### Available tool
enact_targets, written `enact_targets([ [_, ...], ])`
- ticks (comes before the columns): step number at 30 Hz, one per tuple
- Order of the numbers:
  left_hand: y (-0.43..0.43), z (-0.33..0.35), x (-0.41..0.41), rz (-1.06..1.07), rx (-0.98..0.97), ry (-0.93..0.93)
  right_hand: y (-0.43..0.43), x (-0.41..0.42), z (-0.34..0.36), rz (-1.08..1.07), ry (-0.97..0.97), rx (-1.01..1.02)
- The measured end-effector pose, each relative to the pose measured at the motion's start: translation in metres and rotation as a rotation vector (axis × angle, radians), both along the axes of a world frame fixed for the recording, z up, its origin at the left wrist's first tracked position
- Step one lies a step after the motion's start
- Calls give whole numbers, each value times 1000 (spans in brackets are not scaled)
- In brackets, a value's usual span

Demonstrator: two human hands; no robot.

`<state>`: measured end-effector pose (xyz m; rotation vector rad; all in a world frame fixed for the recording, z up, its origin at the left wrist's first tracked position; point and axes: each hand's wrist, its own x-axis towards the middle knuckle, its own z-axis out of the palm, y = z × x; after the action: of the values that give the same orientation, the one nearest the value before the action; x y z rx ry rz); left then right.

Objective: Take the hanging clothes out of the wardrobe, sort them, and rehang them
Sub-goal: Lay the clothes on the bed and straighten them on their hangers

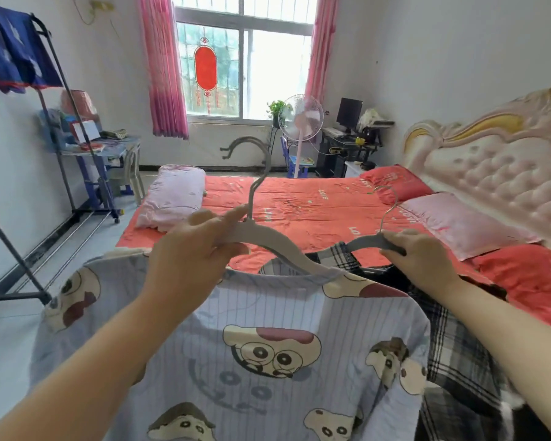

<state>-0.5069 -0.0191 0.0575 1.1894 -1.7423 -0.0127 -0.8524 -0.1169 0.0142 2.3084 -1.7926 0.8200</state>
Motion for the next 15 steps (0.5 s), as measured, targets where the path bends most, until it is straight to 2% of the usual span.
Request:
enact_targets([
  [6,-90,-48,-36,20,54,51,-126,-21,-85,77,-23,203],
  [15,-205,-118,-59,109,73,-10,-264,-6,-199,189,17,442],
])
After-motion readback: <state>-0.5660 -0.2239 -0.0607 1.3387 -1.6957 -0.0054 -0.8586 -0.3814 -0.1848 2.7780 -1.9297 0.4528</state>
